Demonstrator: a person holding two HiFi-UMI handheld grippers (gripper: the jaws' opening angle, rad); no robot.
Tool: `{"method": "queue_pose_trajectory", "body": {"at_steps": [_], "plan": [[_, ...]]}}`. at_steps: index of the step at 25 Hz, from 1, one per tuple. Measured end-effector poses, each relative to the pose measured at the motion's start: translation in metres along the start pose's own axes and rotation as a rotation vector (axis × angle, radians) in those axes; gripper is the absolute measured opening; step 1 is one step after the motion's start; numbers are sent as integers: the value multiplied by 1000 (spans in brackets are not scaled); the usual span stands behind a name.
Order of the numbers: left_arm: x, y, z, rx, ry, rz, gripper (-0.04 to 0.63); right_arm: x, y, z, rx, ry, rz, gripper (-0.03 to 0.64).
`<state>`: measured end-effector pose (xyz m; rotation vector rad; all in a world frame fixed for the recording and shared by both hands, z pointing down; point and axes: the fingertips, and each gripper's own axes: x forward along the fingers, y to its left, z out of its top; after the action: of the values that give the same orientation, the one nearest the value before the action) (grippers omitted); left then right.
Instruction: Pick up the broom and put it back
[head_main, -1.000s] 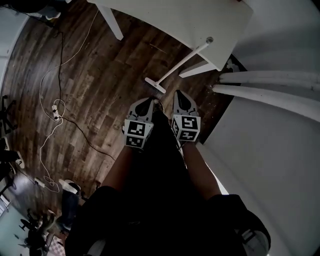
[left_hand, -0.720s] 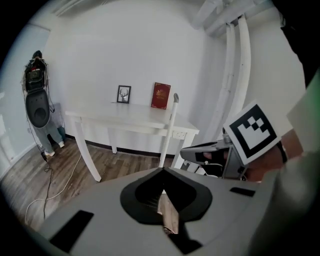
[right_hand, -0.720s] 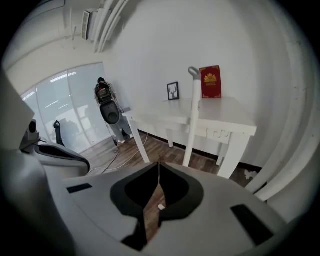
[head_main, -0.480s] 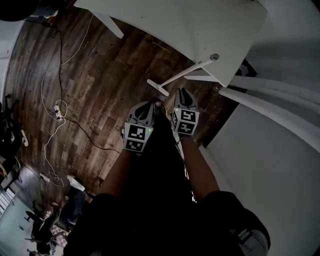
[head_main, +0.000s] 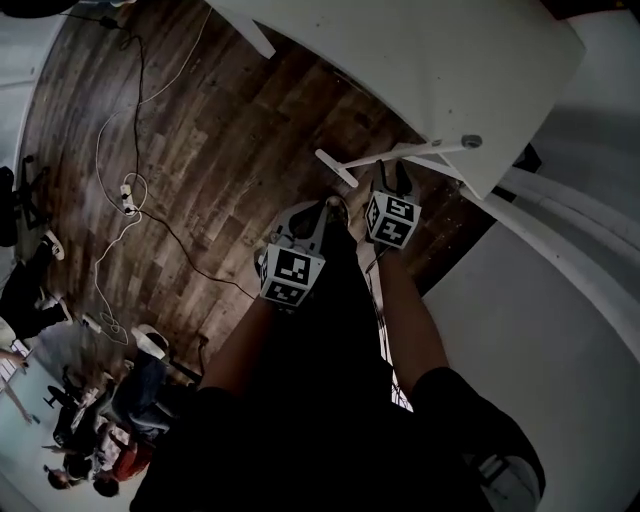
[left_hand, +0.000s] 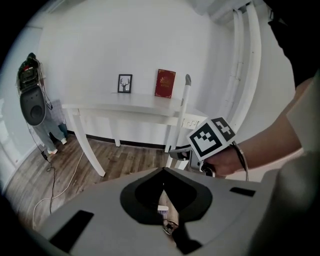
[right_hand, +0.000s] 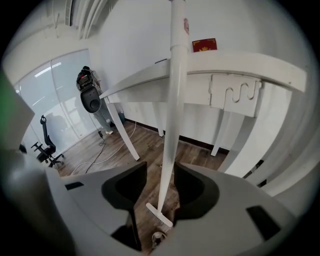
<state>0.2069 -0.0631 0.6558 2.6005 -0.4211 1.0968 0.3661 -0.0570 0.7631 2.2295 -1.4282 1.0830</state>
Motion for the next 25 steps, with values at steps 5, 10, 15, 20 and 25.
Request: {"method": "queue_pose_trajectory", "body": {"at_steps": [5, 10, 15, 20, 25], "plan": [[-3, 4, -6, -42, 4, 28, 0, 21, -11, 4, 12, -8, -34, 169], [-8, 4, -10, -65, 0, 40, 0, 25, -14, 10, -11, -72, -18, 103], [-19, 10, -12, -74, -13, 64, 0, 9, 7, 3, -44, -80, 50, 97], [-45, 25, -13, -89, -51, 112, 0, -21, 51, 3, -159, -111, 113, 97], [-84, 37, -15, -128, -106, 170, 0, -54, 90, 21, -278, -167, 153, 97]]}}
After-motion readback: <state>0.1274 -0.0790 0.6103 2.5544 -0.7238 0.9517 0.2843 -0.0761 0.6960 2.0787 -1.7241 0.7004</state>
